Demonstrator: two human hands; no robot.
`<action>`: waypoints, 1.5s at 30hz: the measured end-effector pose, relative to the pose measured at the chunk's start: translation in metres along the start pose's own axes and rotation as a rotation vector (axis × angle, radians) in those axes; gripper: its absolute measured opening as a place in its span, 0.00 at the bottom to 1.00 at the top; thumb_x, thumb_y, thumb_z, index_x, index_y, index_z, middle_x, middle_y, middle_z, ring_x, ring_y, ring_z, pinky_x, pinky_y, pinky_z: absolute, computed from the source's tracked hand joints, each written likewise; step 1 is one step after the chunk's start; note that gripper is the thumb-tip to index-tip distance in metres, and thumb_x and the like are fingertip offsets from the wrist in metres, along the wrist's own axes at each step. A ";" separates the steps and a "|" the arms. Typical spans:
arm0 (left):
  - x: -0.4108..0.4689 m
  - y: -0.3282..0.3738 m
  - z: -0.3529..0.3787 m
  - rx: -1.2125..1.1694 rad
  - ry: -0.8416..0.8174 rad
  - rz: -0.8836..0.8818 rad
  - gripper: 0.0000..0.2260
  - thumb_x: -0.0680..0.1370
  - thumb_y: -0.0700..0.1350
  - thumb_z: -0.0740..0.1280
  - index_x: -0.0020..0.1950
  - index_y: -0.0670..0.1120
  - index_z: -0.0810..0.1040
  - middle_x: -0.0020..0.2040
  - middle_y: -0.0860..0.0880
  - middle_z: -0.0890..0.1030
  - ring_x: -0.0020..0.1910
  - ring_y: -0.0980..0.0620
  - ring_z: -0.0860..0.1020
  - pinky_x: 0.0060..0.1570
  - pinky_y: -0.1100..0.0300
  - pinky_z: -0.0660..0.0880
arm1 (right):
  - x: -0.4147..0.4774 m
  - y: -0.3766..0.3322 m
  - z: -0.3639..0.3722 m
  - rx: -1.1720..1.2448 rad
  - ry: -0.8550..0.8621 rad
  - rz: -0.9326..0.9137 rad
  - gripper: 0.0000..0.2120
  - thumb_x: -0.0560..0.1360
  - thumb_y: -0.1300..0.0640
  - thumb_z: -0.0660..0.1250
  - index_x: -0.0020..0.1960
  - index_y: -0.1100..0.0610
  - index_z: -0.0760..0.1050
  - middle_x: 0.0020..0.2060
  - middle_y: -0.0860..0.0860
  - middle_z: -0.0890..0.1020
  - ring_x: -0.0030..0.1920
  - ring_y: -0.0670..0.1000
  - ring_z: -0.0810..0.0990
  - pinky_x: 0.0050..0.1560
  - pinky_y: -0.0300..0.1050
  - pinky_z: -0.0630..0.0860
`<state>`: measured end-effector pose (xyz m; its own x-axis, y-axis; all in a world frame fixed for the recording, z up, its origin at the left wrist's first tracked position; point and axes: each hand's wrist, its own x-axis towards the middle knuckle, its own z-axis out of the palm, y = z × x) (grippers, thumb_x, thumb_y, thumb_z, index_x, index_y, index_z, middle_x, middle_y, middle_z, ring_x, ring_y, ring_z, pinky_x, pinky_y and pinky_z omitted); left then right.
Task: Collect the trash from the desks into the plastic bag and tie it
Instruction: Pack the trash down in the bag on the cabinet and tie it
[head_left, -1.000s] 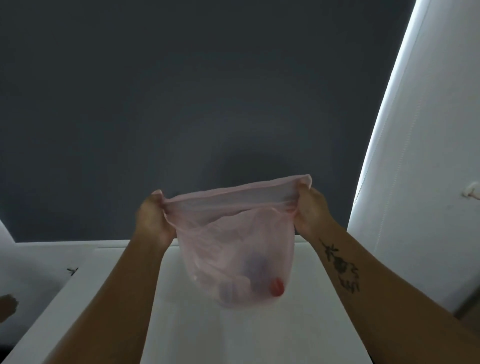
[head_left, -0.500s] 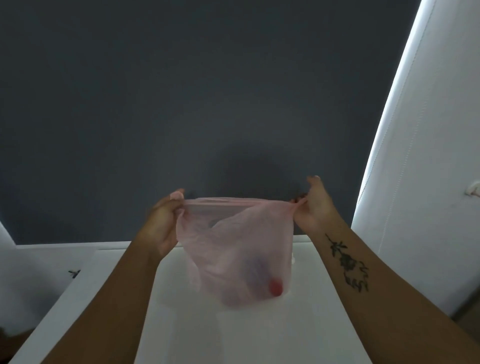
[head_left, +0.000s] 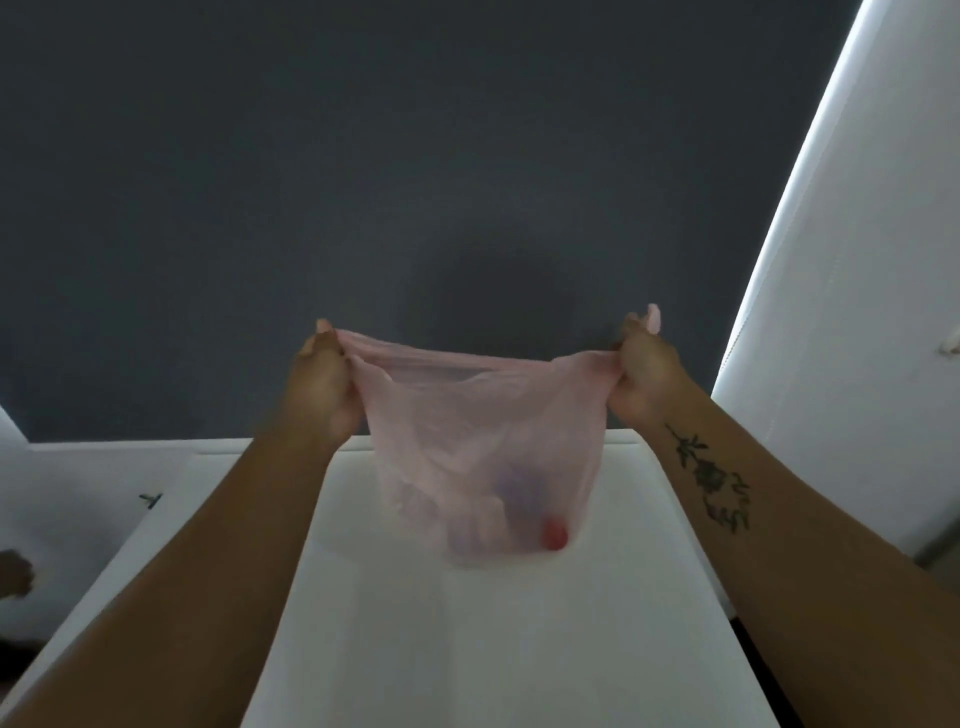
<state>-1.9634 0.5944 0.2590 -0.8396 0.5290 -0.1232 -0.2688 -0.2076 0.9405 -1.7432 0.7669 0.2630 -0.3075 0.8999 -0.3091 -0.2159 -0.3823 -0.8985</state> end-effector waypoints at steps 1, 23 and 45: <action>-0.002 0.000 0.009 -0.043 -0.006 -0.025 0.16 0.84 0.55 0.54 0.49 0.46 0.75 0.50 0.43 0.80 0.44 0.49 0.80 0.49 0.52 0.79 | 0.000 0.001 0.003 -0.030 -0.029 -0.003 0.21 0.81 0.46 0.58 0.69 0.56 0.69 0.58 0.53 0.77 0.52 0.54 0.80 0.45 0.47 0.79; -0.005 0.041 -0.082 1.087 -0.155 0.290 0.27 0.70 0.48 0.77 0.67 0.49 0.74 0.60 0.50 0.73 0.58 0.47 0.75 0.58 0.51 0.73 | 0.045 0.068 0.000 -0.607 -0.326 -0.168 0.23 0.79 0.37 0.55 0.62 0.51 0.75 0.55 0.53 0.82 0.54 0.55 0.82 0.61 0.58 0.77; -0.078 -0.065 -0.078 1.469 0.030 0.145 0.11 0.80 0.49 0.62 0.40 0.45 0.74 0.35 0.47 0.78 0.34 0.47 0.76 0.34 0.58 0.71 | 0.141 0.220 -0.080 -1.704 -0.484 -0.331 0.29 0.72 0.38 0.63 0.64 0.56 0.70 0.56 0.58 0.78 0.55 0.60 0.79 0.54 0.57 0.79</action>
<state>-1.9169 0.5020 0.1830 -0.8309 0.5564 0.0082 0.5095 0.7547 0.4133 -1.7600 0.8263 -0.0032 -0.7364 0.6324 -0.2406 0.6762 0.6758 -0.2934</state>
